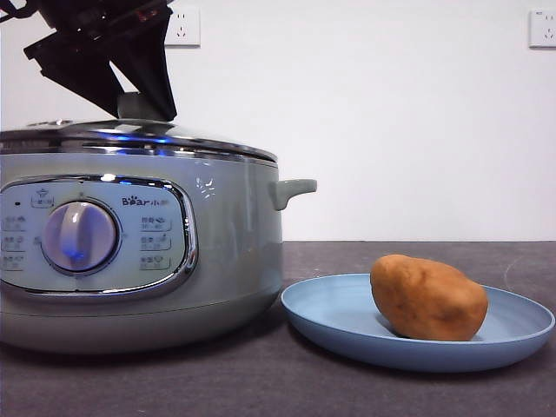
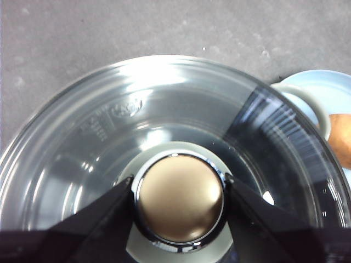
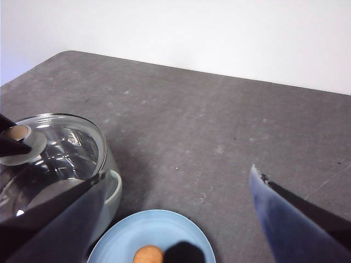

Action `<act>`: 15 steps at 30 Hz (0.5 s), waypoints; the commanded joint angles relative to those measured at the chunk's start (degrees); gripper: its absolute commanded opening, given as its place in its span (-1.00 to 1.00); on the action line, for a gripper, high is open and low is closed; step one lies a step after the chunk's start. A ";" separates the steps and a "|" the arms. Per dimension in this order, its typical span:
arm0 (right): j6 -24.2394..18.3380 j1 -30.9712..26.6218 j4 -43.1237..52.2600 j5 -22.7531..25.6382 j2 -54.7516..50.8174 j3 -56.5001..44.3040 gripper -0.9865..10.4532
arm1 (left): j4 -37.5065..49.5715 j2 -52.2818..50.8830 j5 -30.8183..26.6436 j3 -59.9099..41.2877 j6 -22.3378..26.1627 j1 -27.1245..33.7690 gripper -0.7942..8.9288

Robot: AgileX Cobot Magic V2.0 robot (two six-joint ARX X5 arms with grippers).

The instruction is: Take the potato out from the steamer,put the potato on the plate,close the lid

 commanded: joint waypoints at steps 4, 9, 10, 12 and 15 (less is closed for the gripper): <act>0.55 0.02 0.39 0.17 -0.04 0.09 -0.06 | 0.76 -0.72 0.02 -0.02 -0.92 -0.98 -0.85; 0.55 0.02 0.42 0.17 -0.04 0.09 -0.06 | -1.18 -0.72 0.00 -0.07 -0.90 -0.98 -0.85; 0.55 0.02 0.42 0.17 -0.04 0.09 -0.06 | -1.40 -0.72 -0.02 -0.07 -0.90 -0.98 -0.85; 0.55 0.02 0.42 0.17 -0.04 0.09 -0.06 | -1.79 -0.72 -0.04 -0.07 -0.87 -0.98 -0.85; 0.55 0.02 0.42 0.15 -0.04 0.09 -0.06 | -2.34 -0.72 -0.35 -0.07 -0.96 -0.94 -0.84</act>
